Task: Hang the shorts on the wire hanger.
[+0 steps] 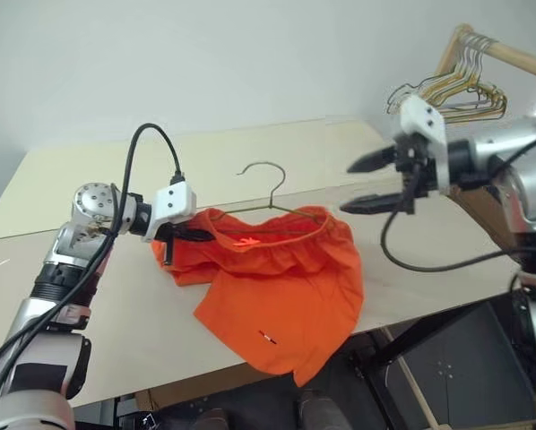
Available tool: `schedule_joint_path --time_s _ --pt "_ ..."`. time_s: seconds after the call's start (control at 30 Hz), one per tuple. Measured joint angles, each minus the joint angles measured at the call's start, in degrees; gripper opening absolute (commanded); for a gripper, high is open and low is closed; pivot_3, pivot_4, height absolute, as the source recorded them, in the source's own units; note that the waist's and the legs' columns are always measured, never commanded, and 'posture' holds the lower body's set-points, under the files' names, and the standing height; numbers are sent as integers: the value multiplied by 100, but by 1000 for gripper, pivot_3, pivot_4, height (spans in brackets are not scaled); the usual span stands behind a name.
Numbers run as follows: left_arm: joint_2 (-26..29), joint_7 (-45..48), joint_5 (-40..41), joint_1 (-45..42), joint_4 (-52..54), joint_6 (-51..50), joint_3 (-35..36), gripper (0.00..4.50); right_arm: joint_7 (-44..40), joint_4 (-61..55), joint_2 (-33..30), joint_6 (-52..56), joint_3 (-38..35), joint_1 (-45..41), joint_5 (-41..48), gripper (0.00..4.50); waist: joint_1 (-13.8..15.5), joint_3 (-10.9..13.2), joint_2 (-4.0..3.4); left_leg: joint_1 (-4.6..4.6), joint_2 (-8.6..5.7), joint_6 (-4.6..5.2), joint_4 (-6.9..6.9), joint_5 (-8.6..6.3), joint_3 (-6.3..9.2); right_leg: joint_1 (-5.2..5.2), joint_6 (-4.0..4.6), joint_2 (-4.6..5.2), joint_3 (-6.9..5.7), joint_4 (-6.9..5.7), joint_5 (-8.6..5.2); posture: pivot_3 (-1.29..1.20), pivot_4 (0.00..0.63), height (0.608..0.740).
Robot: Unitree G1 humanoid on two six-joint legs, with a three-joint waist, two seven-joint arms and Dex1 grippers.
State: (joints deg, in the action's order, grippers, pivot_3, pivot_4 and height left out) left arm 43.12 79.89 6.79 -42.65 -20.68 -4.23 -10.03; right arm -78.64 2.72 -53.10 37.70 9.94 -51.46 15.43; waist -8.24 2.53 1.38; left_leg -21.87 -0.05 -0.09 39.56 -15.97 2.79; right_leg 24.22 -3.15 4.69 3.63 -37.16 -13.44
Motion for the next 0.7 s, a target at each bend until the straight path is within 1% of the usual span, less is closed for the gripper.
schedule_joint_path --time_s 0.07,0.2,0.4,0.5,0.57,0.7 --pt "2 -13 0 0 1 -6 1 0 0 -63 -46 -116 109 290 -109 4492 -11 0 0 3 1 0 4 0 -4 1 0 -2 3 1 0 -70 0 740" --pt "4 -36 1 1 45 -79 2 0 261 -35 122 -503 471 342 -576 4492 -46 0 -1 10 9 2 2 -1 -4 1 0 -14 7 0 0 -52 0 740" --pt "45 -54 18 74 239 -207 23 0 389 443 908 -746 1066 148 -997 4492 -13 0 -1 0 7 2 4 -1 2 2 0 -12 6 -4 0 -35 0 740" --pt "48 -68 24 106 326 -234 27 0 334 529 1063 -854 1223 19 -1134 3911 44 0 -2 -2 3 2 12 -1 6 0 -4 -8 6 -2 2 -33 0 740" --pt "51 -86 30 135 393 -240 35 0 314 591 1159 -922 1307 -36 -1239 3278 99 0 -2 -2 1 2 17 -1 4 -2 -9 -7 7 -1 5 -33 0 740" --pt "55 -102 31 182 400 -240 54 0 253 727 1371 -942 1419 -159 -1323 1793 147 0 -2 -3 0 1 20 -1 -2 -3 -9 -7 6 -2 6 -43 0 740"
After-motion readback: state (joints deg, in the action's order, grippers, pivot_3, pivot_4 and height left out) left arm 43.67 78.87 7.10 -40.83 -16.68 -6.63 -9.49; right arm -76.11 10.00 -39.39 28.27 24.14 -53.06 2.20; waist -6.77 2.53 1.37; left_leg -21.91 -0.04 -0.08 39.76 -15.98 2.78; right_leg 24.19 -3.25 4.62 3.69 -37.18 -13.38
